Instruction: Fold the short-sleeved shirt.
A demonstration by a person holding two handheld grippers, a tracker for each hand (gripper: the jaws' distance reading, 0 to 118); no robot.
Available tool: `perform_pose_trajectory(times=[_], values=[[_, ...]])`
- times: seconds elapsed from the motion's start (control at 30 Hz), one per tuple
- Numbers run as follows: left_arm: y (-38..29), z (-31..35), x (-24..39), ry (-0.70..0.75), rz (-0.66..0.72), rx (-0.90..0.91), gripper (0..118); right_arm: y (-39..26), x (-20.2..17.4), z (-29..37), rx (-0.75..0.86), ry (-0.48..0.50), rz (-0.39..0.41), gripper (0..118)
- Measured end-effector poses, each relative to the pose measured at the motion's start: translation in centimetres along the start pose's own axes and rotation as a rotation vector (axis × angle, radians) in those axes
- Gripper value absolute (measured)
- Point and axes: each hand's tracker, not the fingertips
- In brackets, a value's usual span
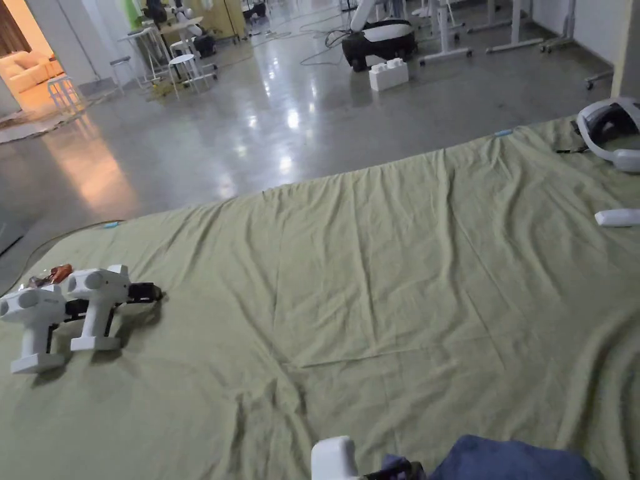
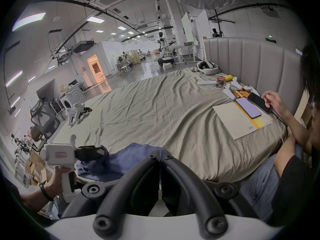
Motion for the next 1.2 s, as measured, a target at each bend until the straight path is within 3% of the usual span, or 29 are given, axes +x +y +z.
perform_pose_trajectory(times=[0.1, 0.17, 0.2, 0.23, 0.27, 0.3, 0.33, 0.37, 0.47, 0.53, 0.7, 0.77, 0.8, 0.83, 0.87, 1.03, 1.2], values=[[2.1, 4.7, -1.1, -0.130, 0.079, 0.103, 100, -0.2, 0.7, -0.3, -0.003, 0.011, -0.044, 4], [3.2, 7.6, -2.7, -0.163, 0.156, 0.146, 93, -0.2, 1.0, -0.7, -0.011, 0.006, -0.039, 4], [3.1, 7.7, -3.2, -0.180, 0.198, 0.159, 79, -0.3, 1.1, -0.8, -0.007, -0.006, -0.039, 4], [2.9, 7.1, -3.9, -0.208, 0.255, 0.141, 56, -0.2, 1.2, -0.9, 0.000, -0.014, -0.046, 4], [2.5, 6.2, -4.4, -0.237, 0.283, 0.109, 45, -0.1, 1.4, -0.9, 0.000, -0.009, -0.057, 4], [1.7, 4.9, -4.5, -0.265, 0.292, 0.081, 45, 0.0, 1.3, -0.9, -0.002, 0.001, -0.069, 4], [0.8, 3.3, -4.4, -0.270, 0.305, 0.044, 11, 0.1, 1.2, -0.7, -0.001, 0.005, -0.072, 4], [-0.1, 1.7, -4.3, -0.259, 0.336, -0.003, 3, 0.2, 1.1, -0.4, -0.001, 0.009, -0.065, 4], [-3.0, -3.2, -4.1, -0.385, 0.448, -0.160, 2, -0.3, 2.1, 0.3, -0.006, -0.011, -0.005, 4], [-4.4, -5.5, -3.1, -0.234, 0.426, -0.265, 2, -0.5, 2.4, 0.6, -0.017, -0.032, 0.016, 4], [-3.6, -4.8, -2.8, -0.247, 0.428, -0.233, 1, -0.7, 3.1, 0.3, -0.013, -0.037, -0.049, 4], [-2.6, -3.8, -2.7, -0.263, 0.354, -0.232, 8, -0.6, 3.2, -0.1, -0.018, -0.023, -0.061, 4], [-1.6, -2.5, -3.4, -0.286, 0.359, -0.227, 33, -0.6, 3.2, -0.3, -0.019, -0.020, -0.059, 4], [-0.9, -1.0, -4.4, -0.383, 0.359, -0.212, 82, -0.3, 2.0, -0.4, -0.021, -0.017, -0.053, 4], [-0.3, 0.4, -5.3, -0.452, 0.363, -0.211, 104, -0.3, 1.9, -0.7, -0.023, -0.011, -0.049, 4], [1.8, 7.8, -14.9, -0.356, 0.408, -0.034, 106, -0.2, 0.2, -2.0, -0.053, 0.032, -0.036, 4], [0.6, 9.4, -22.1, -0.250, 0.577, -0.061, 105, -1.0, 0.1, -2.7, -0.088, 0.070, -0.020, 4]])
